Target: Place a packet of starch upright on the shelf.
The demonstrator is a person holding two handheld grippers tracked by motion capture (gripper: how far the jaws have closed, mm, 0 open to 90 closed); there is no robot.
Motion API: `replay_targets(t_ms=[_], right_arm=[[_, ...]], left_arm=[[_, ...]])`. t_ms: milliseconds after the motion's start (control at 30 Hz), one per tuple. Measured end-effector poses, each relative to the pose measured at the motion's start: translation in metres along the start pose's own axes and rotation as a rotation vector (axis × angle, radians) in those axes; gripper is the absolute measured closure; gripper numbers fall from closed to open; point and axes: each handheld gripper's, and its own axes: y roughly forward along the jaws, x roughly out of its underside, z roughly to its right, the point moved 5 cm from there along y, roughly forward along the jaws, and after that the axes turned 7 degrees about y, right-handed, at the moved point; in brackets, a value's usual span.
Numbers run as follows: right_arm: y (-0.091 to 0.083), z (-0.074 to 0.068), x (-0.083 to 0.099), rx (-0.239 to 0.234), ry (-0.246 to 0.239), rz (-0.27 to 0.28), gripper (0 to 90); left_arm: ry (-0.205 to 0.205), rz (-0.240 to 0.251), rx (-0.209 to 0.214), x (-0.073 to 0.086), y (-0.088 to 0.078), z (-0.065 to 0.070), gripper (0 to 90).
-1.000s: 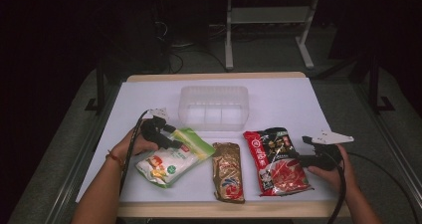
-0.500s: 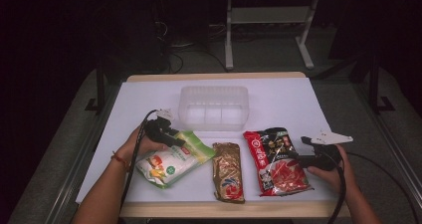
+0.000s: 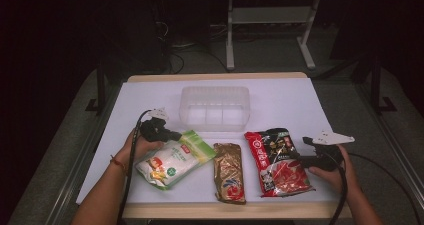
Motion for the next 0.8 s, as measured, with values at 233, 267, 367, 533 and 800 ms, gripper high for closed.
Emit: replay_targets(t_ms=[233,267,367,533,800], right_arm=[[0.0,0.001,0.0,0.003,0.006,0.002,25.8],[0.0,0.001,0.0,0.004,0.006,0.002,25.8],[0.0,0.001,-0.001,0.005,0.001,0.001,25.9],[0.002,0.001,-0.001,0.003,0.007,0.0,25.8],[0.004,0.001,-0.002,-0.014,0.024,0.0,26.0]], left_arm=[[-0.068,0.028,-0.056,0.027,-0.03,-0.011,90.0],[-0.081,0.034,-0.064,0.03,-0.034,-0.012,90.0],[-0.095,0.038,-0.074,0.038,-0.04,-0.013,90.0],[-0.063,0.056,-0.051,0.038,-0.036,-0.012,79.1],[-0.081,0.053,0.03,0.028,-0.014,-0.016,38.8]])
